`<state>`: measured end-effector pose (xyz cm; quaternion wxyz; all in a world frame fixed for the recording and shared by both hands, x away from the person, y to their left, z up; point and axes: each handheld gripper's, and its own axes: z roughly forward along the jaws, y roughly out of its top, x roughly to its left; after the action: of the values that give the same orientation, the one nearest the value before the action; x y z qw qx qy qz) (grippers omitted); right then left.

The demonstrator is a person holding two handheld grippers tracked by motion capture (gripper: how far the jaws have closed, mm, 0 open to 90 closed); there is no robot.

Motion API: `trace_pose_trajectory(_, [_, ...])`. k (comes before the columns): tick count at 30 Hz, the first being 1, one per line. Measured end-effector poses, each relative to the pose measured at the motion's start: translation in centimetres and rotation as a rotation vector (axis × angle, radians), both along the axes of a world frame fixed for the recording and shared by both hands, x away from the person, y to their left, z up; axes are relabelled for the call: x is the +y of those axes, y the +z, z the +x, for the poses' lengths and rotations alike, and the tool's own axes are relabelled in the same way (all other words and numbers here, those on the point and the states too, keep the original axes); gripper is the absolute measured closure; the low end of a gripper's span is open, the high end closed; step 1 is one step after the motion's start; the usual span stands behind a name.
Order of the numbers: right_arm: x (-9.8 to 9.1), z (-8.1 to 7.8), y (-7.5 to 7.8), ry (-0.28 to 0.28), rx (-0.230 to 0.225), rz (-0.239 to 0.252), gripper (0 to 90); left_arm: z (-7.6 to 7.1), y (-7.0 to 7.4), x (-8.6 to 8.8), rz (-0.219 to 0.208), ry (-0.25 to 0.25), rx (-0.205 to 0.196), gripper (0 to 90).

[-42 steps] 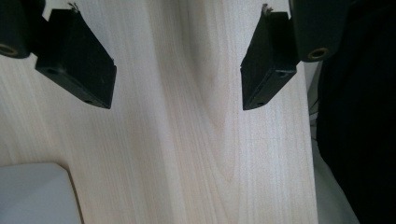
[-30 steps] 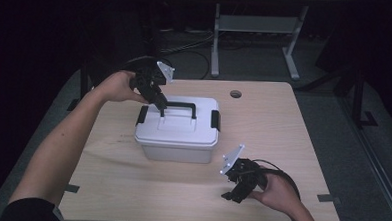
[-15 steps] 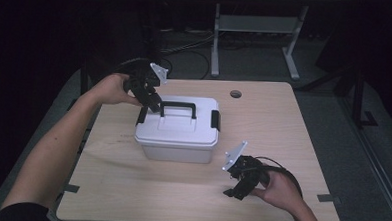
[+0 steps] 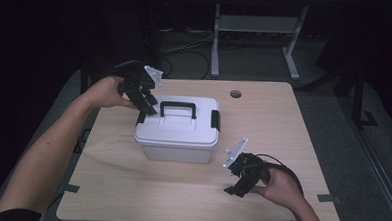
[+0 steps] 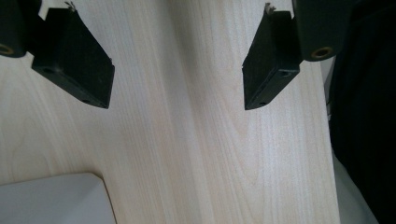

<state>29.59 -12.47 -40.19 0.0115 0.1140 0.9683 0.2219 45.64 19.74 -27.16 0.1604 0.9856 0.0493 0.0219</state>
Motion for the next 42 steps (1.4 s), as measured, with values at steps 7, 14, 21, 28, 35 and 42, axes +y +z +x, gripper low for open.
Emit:
trace_pose_trajectory(7, [-0.1,-0.1,0.1,-0.004,-0.001,-0.001,24.4,-0.3,0.3,0.5,-0.006,0.011,-0.004,52.4])
trace_pose_trajectory(14, [-0.4,-0.1,0.2,-0.009,-0.008,-0.001,24.2,-0.7,0.5,1.0,-0.009,0.02,-0.003,50.8])
trace_pose_trajectory(21, [-0.6,0.0,0.3,-0.022,-0.008,0.001,24.1,-1.0,0.5,1.4,-0.018,0.029,0.0,48.7])
trace_pose_trajectory(28, [-0.7,0.2,0.3,-0.025,-0.004,0.002,23.5,-1.3,0.4,1.9,-0.03,0.036,0.002,43.9])
trace_pose_trajectory(35, [-0.6,0.3,0.1,-0.026,0.001,-0.001,23.5,-1.6,0.5,2.3,-0.037,0.046,-0.004,41.6])
trace_pose_trajectory(42, [-0.8,0.5,0.1,-0.027,0.001,-0.002,23.3,-2.0,0.5,3.0,-0.041,0.061,-0.009,37.6])
